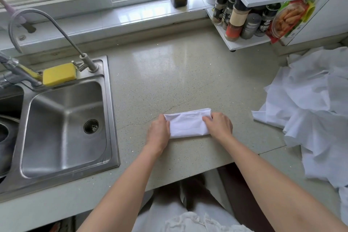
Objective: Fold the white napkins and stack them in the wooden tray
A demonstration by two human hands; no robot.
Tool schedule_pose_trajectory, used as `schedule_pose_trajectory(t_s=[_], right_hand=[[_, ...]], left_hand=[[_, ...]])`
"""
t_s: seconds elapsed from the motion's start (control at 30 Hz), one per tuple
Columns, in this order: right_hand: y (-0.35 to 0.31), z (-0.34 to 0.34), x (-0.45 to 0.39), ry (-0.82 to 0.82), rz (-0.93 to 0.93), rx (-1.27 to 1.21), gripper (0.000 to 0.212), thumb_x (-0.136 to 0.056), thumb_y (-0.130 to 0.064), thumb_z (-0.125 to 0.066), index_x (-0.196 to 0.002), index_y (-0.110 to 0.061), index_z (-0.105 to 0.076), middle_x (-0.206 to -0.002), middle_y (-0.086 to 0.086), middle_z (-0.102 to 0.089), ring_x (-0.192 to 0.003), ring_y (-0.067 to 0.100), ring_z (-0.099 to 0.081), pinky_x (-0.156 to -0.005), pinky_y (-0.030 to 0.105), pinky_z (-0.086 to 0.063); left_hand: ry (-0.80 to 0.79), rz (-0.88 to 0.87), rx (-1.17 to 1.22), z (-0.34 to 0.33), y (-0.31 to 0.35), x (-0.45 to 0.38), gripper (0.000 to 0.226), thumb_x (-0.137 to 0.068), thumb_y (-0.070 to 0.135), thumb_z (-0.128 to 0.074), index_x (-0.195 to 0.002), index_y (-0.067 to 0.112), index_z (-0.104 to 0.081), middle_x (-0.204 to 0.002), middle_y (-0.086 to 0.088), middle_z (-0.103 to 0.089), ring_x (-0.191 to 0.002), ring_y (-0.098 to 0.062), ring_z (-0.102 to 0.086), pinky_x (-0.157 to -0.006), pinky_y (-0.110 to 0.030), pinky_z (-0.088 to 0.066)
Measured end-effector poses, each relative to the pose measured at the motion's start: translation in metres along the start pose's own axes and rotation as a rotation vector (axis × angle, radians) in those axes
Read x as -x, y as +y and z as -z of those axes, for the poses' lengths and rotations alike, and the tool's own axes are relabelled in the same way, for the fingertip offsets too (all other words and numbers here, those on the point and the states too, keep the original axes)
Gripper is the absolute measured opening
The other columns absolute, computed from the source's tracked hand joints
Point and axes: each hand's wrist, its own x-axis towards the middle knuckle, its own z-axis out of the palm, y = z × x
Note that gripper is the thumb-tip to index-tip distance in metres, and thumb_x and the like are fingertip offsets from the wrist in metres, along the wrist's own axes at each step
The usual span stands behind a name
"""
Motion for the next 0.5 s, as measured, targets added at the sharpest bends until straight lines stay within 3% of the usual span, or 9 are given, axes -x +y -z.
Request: schedule_pose_trajectory(t_s=[0.2,0.33,0.43,0.5], right_hand=[[-0.010,0.002,0.004,0.131,0.210,0.412,0.036,-0.104,-0.033,-0.027,-0.114,-0.012,-0.055,-0.097,0.010,-0.069,-0.086,0.027,-0.066,-0.061,0.029,-0.037],[-0.010,0.002,-0.005,0.043,0.231,0.407,0.034,-0.104,-0.032,-0.028,-0.114,-0.010,-0.052,-0.102,0.013,-0.067,-0.092,0.031,-0.064,-0.064,0.032,-0.037],[-0.009,-0.001,-0.007,0.029,0.238,0.366,0.033,-0.104,-0.031,-0.028,-0.114,-0.010,-0.051,-0.103,0.013,-0.066,-0.093,0.031,-0.062,-0.066,0.033,-0.037],[-0.008,-0.004,-0.007,0.032,0.231,0.351,0.033,-0.104,-0.031,-0.028,-0.114,-0.010,-0.051,-0.102,0.012,-0.065,-0.092,0.031,-0.061,-0.065,0.034,-0.036]], left_hand=[[-0.004,0.081,0.033,0.003,0.007,0.001,0.016,-0.098,0.017,-0.039,-0.094,0.005,-0.048,-0.096,-0.021,-0.061,-0.078,-0.032,-0.052,-0.064,-0.035,-0.037],[-0.026,0.119,0.022,0.002,0.008,-0.002,0.016,-0.098,0.015,-0.038,-0.098,0.003,-0.049,-0.100,-0.022,-0.061,-0.084,-0.034,-0.054,-0.067,-0.036,-0.039],[-0.028,0.128,0.032,0.002,0.010,-0.002,0.020,-0.098,0.014,-0.041,-0.114,0.003,-0.045,-0.110,-0.021,-0.059,-0.093,-0.035,-0.055,-0.074,-0.039,-0.044],[0.028,0.028,-0.027,-0.001,0.008,0.002,0.041,-0.096,0.014,-0.047,-0.135,0.007,-0.036,-0.127,-0.015,-0.049,-0.110,-0.031,-0.050,-0.091,-0.039,-0.041]])
